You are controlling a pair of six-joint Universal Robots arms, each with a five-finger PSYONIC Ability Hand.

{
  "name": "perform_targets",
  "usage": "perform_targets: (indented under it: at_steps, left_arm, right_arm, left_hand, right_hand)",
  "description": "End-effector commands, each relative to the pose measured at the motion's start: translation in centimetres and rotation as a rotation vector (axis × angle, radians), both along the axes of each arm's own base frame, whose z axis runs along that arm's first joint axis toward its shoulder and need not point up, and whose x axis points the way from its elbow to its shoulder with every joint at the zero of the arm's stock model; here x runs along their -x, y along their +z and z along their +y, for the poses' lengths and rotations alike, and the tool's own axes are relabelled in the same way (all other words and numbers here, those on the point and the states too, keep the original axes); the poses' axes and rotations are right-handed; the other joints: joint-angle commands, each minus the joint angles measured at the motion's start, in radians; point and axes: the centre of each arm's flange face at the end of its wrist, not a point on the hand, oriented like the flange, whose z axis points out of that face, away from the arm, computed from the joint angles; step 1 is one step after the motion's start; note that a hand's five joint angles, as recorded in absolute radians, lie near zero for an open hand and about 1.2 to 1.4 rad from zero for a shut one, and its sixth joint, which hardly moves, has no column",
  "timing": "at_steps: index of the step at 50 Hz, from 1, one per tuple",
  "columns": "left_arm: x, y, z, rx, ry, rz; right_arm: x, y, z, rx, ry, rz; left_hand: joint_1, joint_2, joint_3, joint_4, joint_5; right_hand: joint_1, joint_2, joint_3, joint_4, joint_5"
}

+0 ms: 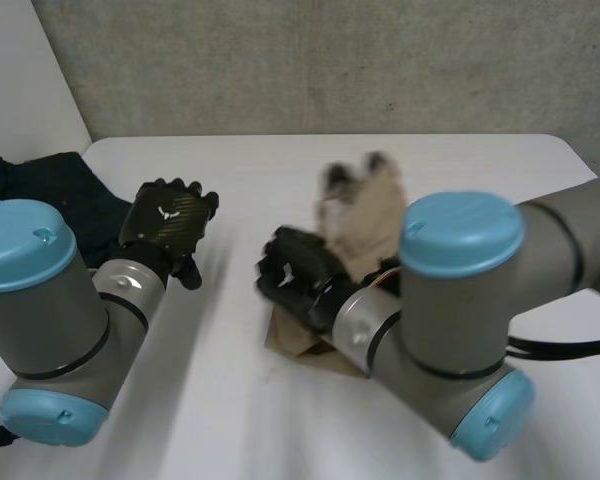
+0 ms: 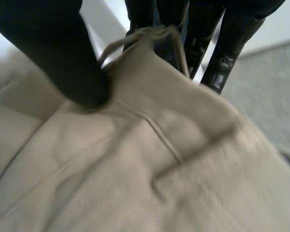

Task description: Fold the laundry.

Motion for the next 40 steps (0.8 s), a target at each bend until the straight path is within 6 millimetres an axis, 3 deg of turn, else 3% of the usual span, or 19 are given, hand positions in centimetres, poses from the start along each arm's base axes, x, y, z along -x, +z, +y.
perform_targets:
  at_steps: [1, 3, 4, 7, 10, 14, 18, 19, 24, 32, 40]
  left_arm:
    - [0.6, 1.7, -0.7, 0.036, -0.002, 0.066]
    - [0.9, 2.3, -0.9, 0.052, -0.004, 0.083]
    - [1.4, 3.0, -0.9, 0.068, -0.015, 0.104]
    - [2.4, 4.0, -0.8, 0.09, -0.041, 0.141]
    - [3.9, 5.4, -0.5, 0.114, -0.082, 0.194]
    - [6.6, 5.2, 0.0, 0.091, -0.148, 0.245]
    - [9.4, 4.1, 1.2, 0.037, -0.214, 0.262]
    - [9.7, 3.6, 1.2, 0.019, -0.218, 0.256]
    - [11.6, -0.9, 1.5, -0.141, -0.225, 0.172]
    - [11.0, -5.2, 0.8, -0.274, -0.093, 0.053]
    - [10.5, -6.7, 0.2, -0.29, -0.06, 0.01]
  right_arm:
    - [-0.3, 0.4, 0.5, -0.174, -0.019, -0.124]
    - [0.2, 1.9, -0.3, -0.236, -0.067, -0.207]
    - [1.3, 3.9, -1.5, -0.309, -0.135, -0.318]
    - [3.9, 6.7, -4.3, -0.455, -0.265, -0.528]
    - [5.6, 7.7, -6.1, -0.554, -0.347, -0.651]
    - [7.9, 7.8, -8.4, -0.641, -0.463, -0.742]
    - [8.9, 6.4, -9.3, -0.693, -0.539, -0.705]
    - [8.8, 5.2, -9.6, -0.724, -0.559, -0.678]
    - [8.2, 2.0, -10.9, -0.793, -0.592, -0.625]
    - [7.3, -2.2, -12.0, -0.867, -0.626, -0.546]
    - [7.3, -5.1, -12.5, -0.784, -0.617, -0.399]
  left_hand:
    - [-0.05, -0.037, -0.038, -0.03, -0.024]
    - [-0.053, -0.04, -0.041, -0.033, -0.027]
    - [-0.059, -0.046, -0.047, -0.039, -0.033]
    - [-0.059, -0.046, -0.047, -0.039, -0.033]
    - [-0.056, -0.043, -0.044, -0.036, -0.03]
    - [-0.051, -0.037, -0.038, -0.03, -0.025]
    - [-0.039, -0.025, -0.027, -0.018, -0.013]
    - [-0.036, -0.022, -0.024, -0.016, -0.01]
    - [-0.036, -0.022, -0.024, -0.016, -0.01]
    - [-0.065, -0.052, -0.053, -0.045, -0.039]
    - [-0.065, -0.052, -0.053, -0.045, -0.039]
  right_hand:
    - [-0.704, -0.85, -0.86, -0.862, -0.856]
    - [-0.704, -0.85, -0.86, -0.862, -0.856]
    - [-0.704, -0.85, -0.86, -0.862, -0.856]
    - [-0.704, -0.85, -0.86, -0.862, -0.856]
    - [-0.704, -0.85, -0.86, -0.862, -0.856]
    - [-0.704, -0.85, -0.86, -0.862, -0.856]
    - [-0.704, -0.85, -0.86, -0.862, -0.856]
    - [-0.704, -0.85, -0.86, -0.862, -0.856]
    - [-0.704, -0.85, -0.86, -0.862, -0.856]
    - [-0.704, -0.85, -0.86, -0.862, -0.856]
    - [-0.704, -0.85, -0.86, -0.862, -0.856]
